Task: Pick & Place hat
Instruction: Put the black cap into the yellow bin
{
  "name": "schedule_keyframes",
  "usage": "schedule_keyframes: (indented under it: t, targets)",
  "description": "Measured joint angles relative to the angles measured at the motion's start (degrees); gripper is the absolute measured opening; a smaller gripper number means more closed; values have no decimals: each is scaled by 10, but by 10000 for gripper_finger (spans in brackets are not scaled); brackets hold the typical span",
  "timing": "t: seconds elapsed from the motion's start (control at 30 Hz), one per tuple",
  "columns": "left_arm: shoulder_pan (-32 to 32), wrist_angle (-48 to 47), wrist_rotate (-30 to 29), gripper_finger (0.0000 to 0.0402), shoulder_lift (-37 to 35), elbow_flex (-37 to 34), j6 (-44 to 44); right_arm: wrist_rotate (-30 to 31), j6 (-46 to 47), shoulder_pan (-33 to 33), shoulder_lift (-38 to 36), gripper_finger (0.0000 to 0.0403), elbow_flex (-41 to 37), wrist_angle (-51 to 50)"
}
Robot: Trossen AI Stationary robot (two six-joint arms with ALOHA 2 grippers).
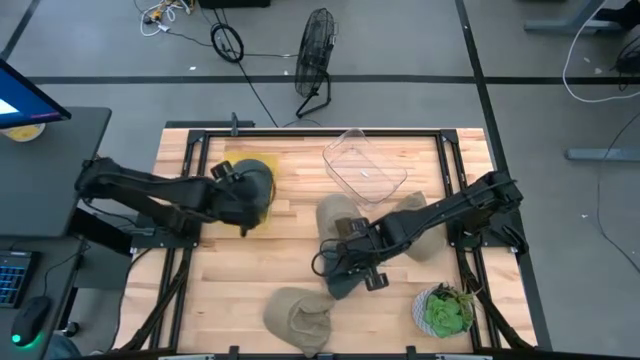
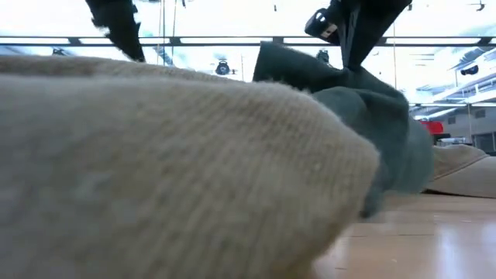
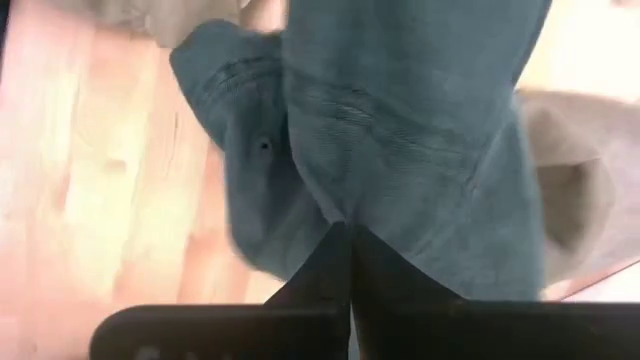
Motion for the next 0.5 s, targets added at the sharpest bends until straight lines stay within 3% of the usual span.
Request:
schedule_keyframes:
  t: [0.17, 0.33, 0.5]
  targets:
    - [-17, 121, 1, 197, -51, -8, 9, 73, -102, 0, 0, 0, 0, 39]
    - [-32, 205, 80, 197, -46, -9, 46, 159, -217, -13, 0, 0, 0, 110]
    - [-42, 253, 103, 197, -13, -9, 93, 164, -294, -44, 0, 0, 0, 158]
